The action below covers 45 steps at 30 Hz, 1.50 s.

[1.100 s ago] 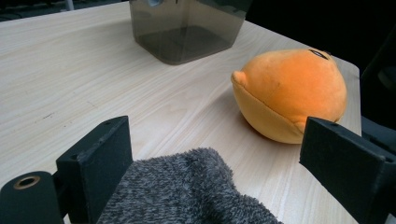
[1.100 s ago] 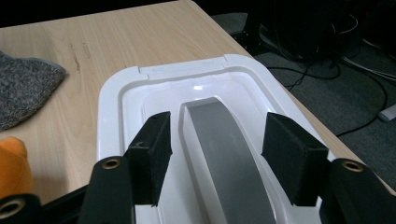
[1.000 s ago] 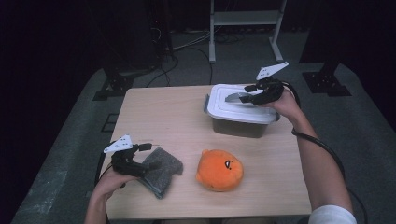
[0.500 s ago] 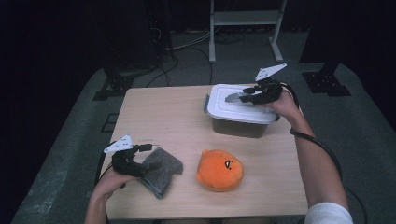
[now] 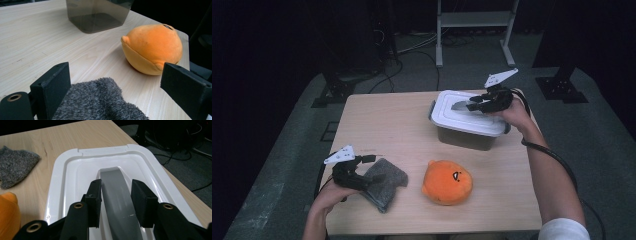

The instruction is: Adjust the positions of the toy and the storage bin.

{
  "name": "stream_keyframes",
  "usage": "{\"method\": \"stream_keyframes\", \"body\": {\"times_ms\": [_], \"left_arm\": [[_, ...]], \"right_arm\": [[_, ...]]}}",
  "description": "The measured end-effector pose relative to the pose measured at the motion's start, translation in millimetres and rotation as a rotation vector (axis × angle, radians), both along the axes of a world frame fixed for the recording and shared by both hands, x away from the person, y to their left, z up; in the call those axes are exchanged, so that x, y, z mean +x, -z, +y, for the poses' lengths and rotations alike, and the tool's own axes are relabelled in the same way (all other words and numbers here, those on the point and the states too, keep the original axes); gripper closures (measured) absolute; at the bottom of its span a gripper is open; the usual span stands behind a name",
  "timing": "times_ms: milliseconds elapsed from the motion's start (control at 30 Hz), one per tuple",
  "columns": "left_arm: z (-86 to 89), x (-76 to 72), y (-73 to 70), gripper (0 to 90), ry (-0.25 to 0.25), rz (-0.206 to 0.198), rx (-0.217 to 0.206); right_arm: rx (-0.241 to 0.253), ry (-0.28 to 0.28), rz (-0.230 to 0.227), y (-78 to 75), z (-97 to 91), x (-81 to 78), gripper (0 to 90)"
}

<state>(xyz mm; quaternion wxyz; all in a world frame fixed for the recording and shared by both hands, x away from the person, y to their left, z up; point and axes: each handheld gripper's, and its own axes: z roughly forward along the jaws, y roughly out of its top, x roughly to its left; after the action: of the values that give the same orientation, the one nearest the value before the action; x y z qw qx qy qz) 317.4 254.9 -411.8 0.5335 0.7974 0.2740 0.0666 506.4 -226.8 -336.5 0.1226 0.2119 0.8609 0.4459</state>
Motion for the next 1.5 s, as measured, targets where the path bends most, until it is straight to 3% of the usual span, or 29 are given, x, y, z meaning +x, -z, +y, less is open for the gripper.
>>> {"method": "stream_keyframes", "body": {"times_ms": [800,1333,1500], "left_arm": [[-4.1,-1.4,-1.1,8.3,0.013,-0.003,0.001],[-3.1,-2.0,-1.7,8.3,0.016,-0.004,0.002],[-3.5,-2.2,-1.6,8.3,0.017,-0.005,0.005]], "right_arm": [[0.007,-0.067,0.002,0.3,9.9,-19.9,65.6],[0.003,-0.142,0.014,-0.7,31.9,-28.4,65.9],[0.002,-0.144,0.016,-0.8,34.2,-30.7,66.0]]}}
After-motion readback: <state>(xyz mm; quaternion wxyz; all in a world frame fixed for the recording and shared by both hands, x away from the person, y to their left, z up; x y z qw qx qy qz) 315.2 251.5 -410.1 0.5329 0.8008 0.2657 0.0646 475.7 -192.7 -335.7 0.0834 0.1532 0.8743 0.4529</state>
